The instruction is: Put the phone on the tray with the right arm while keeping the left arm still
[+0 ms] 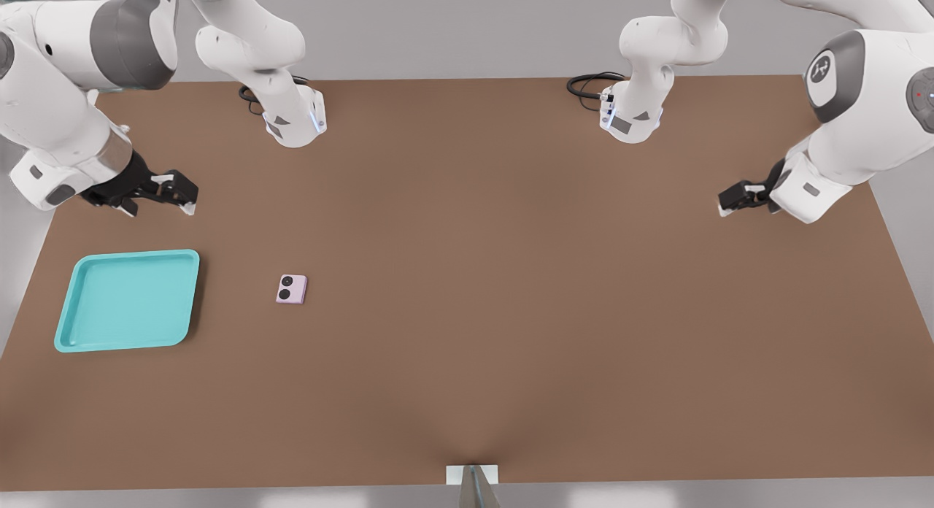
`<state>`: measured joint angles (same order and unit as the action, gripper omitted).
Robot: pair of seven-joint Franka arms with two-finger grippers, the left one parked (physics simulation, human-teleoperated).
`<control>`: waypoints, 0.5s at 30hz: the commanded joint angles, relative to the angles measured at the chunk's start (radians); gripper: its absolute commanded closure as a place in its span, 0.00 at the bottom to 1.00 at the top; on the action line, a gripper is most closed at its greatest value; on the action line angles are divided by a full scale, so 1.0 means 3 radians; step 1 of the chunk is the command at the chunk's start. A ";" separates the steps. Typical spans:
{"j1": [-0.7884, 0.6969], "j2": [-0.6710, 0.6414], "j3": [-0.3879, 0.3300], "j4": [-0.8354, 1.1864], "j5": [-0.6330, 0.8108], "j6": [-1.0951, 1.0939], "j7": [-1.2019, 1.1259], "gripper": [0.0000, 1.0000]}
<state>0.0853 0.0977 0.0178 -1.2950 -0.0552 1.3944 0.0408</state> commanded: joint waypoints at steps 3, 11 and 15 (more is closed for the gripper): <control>-0.0034 0.0037 0.0012 -0.0035 -0.0010 0.0353 0.0140 0.00; 0.0294 0.0641 0.0063 -0.1103 -0.0031 0.1994 0.0871 0.00; 0.0294 0.0722 0.0053 -0.1604 -0.0026 0.2602 0.1020 0.00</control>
<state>0.1731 0.3126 0.0339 -1.7514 -0.0634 1.9284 0.1472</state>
